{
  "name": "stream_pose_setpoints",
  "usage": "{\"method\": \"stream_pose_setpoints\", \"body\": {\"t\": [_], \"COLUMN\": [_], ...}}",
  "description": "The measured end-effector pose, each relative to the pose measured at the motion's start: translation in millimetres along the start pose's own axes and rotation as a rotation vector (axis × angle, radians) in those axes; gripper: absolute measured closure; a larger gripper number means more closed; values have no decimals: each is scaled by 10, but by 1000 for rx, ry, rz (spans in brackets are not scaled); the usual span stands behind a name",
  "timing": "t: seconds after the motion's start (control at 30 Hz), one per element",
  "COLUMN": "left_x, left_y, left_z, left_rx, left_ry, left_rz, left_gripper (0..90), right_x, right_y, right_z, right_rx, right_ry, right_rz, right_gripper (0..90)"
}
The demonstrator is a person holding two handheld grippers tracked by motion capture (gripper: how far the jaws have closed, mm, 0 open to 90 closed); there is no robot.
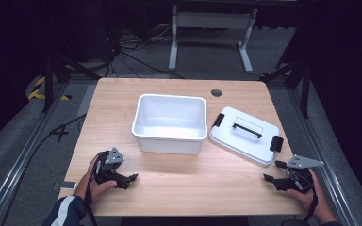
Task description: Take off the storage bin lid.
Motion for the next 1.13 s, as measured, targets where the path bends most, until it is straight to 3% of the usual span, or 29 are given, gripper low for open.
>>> {"method": "stream_pose_setpoints", "body": {"t": [1.13], "left_x": [-4], "left_y": [5], "left_z": [-5], "left_rx": [0], "left_ry": [1], "left_rz": [1], "left_gripper": [2], "right_x": [-3], "right_y": [-9], "right_z": [-2], "right_rx": [-12], "right_ry": [1], "right_rz": [11], "right_gripper": [215]}}
Point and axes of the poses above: each handheld gripper's, and its own axes: x roughly backward along the jaws, z roughly out of its underside, y roughly to its left, the point moved 6 cm from there along -x, roughly forward along the jaws, and after that the axes turned 4 degrees about z, right-handed, at the moved point
